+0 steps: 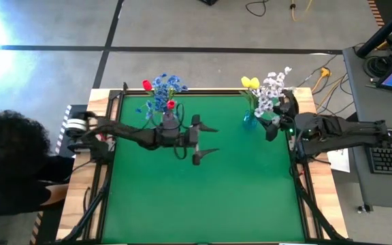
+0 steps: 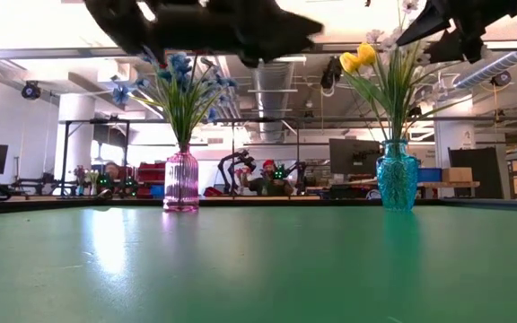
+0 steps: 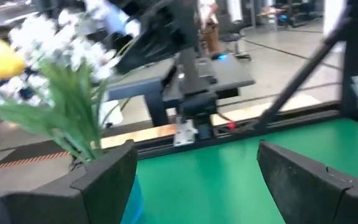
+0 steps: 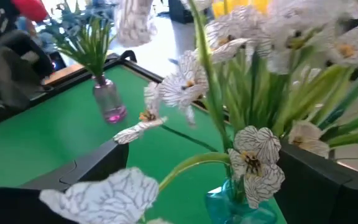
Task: Sort flowers into vase by color
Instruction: Put the white flowers into the blue vase, then return to Home Position
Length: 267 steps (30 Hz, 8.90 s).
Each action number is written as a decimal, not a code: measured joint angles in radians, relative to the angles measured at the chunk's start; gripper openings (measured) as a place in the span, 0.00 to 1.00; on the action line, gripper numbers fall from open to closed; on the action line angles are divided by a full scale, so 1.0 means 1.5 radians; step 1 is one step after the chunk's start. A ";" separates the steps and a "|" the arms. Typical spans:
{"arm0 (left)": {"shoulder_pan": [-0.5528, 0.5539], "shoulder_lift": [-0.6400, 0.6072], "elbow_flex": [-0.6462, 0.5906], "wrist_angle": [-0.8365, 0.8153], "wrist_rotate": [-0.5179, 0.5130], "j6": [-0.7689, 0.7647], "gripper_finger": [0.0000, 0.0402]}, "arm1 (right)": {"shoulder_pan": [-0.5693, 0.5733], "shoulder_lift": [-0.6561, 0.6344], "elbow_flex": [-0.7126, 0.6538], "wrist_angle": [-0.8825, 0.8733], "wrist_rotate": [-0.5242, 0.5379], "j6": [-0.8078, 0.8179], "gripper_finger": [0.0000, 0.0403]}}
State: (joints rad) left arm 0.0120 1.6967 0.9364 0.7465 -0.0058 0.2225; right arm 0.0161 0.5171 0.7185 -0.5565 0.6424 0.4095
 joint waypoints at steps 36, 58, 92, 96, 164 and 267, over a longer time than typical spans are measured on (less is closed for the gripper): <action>-0.143 -0.353 -0.173 -0.211 -0.054 -0.010 0.79 | 0.223 -0.051 0.062 0.204 -0.203 -0.358 0.85; -0.123 -0.454 -0.260 -0.247 -0.070 -0.029 0.79 | 0.222 -0.175 -0.045 0.232 -0.241 -0.378 0.85; -0.096 -0.799 -0.468 -0.404 -0.114 -0.088 0.04 | 0.222 -0.332 -0.164 0.276 -0.218 -0.414 0.85; -0.088 -0.817 -0.480 -0.403 -0.112 -0.084 0.01 | 0.222 -0.332 -0.176 0.281 -0.218 -0.415 0.85; -0.053 -1.104 -0.610 -0.487 -0.129 -0.157 0.00 | 0.221 -0.313 -0.472 0.530 -0.131 -0.303 0.81; -0.053 -0.957 -0.610 -0.478 -0.130 -0.157 0.00 | 0.089 -0.342 -0.472 0.379 -0.428 -0.377 0.81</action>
State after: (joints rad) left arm -0.0681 0.2615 0.0216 0.0288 -0.2005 -0.0135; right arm 0.1501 0.0040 0.0109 0.0113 0.0006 -0.1566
